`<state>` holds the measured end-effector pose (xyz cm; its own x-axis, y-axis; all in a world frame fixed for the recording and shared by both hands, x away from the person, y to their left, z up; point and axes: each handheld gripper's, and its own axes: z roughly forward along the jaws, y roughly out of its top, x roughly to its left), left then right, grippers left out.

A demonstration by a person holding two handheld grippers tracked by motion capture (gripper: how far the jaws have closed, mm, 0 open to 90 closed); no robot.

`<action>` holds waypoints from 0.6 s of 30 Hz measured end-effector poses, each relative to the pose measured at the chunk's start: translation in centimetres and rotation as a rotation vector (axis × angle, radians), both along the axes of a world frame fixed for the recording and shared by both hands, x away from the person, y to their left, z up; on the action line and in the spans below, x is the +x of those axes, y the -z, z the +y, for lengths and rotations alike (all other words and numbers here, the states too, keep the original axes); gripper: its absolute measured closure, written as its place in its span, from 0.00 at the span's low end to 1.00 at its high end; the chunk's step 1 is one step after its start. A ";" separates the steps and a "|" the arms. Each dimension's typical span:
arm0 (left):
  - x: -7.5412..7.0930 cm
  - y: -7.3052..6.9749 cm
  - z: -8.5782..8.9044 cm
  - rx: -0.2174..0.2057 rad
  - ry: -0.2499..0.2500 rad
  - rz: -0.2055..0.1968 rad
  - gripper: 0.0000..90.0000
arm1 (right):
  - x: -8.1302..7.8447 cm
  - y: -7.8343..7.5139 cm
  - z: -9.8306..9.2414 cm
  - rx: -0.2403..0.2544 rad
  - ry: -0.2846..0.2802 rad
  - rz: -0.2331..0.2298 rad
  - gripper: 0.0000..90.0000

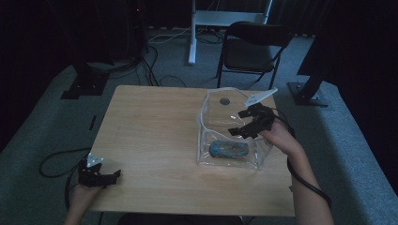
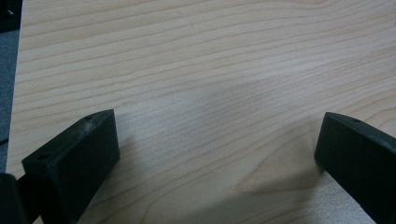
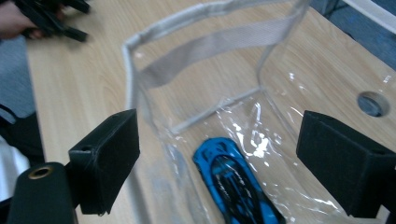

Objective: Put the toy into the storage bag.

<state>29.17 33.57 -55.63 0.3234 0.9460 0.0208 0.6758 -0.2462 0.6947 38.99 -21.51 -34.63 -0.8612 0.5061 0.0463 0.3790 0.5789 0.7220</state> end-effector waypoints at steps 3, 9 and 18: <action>0.0 0.0 0.0 0.000 0.000 0.000 0.00 | -0.6 0.1 -0.2 0.028 -0.005 -0.021 0.14; 0.0 0.0 0.0 0.000 0.000 0.002 0.00 | -2.0 0.1 -0.7 0.110 -0.013 -0.052 0.14; 0.0 0.0 0.0 -0.001 -0.001 0.002 0.00 | -3.8 0.1 -1.1 0.166 -0.035 -0.086 0.14</action>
